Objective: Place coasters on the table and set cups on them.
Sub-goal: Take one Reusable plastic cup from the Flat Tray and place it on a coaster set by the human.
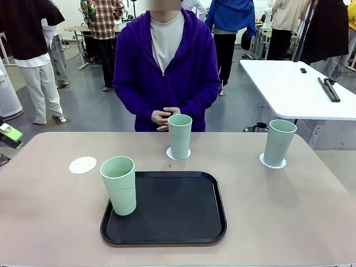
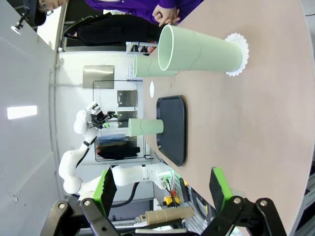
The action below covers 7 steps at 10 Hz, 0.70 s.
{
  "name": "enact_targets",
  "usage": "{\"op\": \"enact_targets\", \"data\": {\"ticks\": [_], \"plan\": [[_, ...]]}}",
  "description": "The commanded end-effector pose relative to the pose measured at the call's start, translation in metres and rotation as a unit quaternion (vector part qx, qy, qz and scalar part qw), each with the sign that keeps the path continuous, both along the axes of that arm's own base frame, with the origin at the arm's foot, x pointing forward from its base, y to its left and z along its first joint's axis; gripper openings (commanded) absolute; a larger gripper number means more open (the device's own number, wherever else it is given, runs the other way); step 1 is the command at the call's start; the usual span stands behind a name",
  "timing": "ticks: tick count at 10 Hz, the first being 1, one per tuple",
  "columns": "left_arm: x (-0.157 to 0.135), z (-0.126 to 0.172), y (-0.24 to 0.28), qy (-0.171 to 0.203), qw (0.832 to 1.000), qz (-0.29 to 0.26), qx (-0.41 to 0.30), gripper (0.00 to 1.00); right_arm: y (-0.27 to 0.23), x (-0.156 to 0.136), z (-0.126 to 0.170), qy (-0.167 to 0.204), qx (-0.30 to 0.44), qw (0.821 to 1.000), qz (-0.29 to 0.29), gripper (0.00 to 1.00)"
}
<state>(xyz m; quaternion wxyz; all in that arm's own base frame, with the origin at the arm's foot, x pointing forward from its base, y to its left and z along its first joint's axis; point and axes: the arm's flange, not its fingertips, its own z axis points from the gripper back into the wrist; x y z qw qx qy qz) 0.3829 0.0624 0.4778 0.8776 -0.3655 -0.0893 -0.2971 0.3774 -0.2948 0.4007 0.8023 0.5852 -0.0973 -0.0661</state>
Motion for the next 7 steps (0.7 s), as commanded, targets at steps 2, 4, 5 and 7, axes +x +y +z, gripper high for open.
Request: {"op": "enact_targets", "data": {"ticks": [2,4,5,7], "plan": [[-0.01,0.0,-0.054,-0.086,0.986,-0.075,0.124,1.0,0.0,-0.001,0.001,-0.001,-0.003,1.0,-0.002,1.0],[-0.014,-0.005,-0.089,-0.101,0.974,-0.12,0.161,1.0,0.0,-0.001,0.001,-0.001,-0.003,1.0,-0.002,1.0],[-0.016,-0.012,-0.103,-0.102,0.969,-0.134,0.18,1.0,0.0,-0.001,0.001,-0.001,-0.003,1.0,-0.002,1.0],[-0.019,-0.025,-0.125,-0.097,0.958,-0.172,0.206,1.0,0.0,-0.001,0.001,-0.001,-0.003,1.0,-0.002,1.0]]}}
